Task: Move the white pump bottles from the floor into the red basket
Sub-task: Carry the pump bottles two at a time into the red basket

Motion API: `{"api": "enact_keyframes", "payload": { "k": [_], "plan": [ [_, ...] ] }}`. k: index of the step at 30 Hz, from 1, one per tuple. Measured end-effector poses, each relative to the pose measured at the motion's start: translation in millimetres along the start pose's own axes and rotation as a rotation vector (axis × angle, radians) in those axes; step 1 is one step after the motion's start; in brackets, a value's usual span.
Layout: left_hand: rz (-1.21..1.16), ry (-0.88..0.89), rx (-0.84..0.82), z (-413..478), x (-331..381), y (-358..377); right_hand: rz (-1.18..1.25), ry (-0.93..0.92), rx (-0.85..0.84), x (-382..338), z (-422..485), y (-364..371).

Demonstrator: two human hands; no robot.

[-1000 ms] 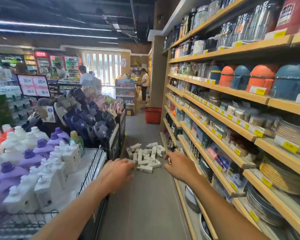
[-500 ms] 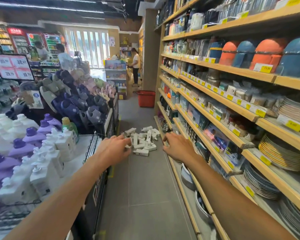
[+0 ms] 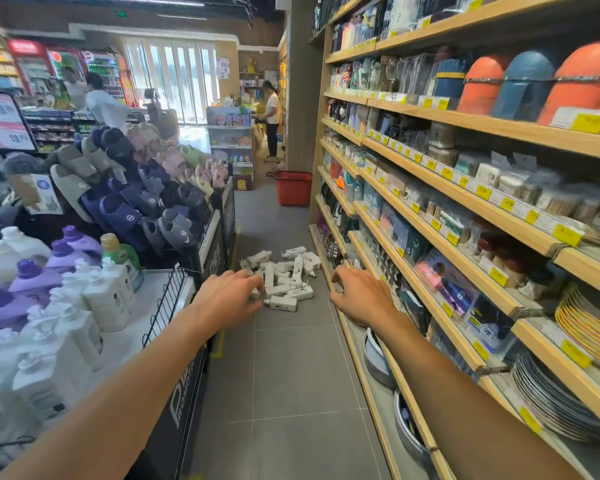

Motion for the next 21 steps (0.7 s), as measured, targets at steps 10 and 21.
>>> {"api": "enact_keyframes", "payload": {
  "k": [10, 21],
  "plan": [
    [-0.006, -0.071, -0.009, 135.0, 14.6, 21.4, -0.014, -0.031, -0.075, 75.7, 115.4, 27.0],
    [0.021, -0.138, -0.003, 270.1, -22.0, 53.4, -0.056, -0.094, -0.097, 101.4, 253.1, 66.3]
  ]
}}
Point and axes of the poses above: each hand's wrist, its own z-axis towards the middle knuckle, its own y-axis out of the palm, x = y × z, the point moved 7 cm from there along z, towards the middle knuckle, and after that the axes turned 7 degrees about -y, right-handed, at the moved point
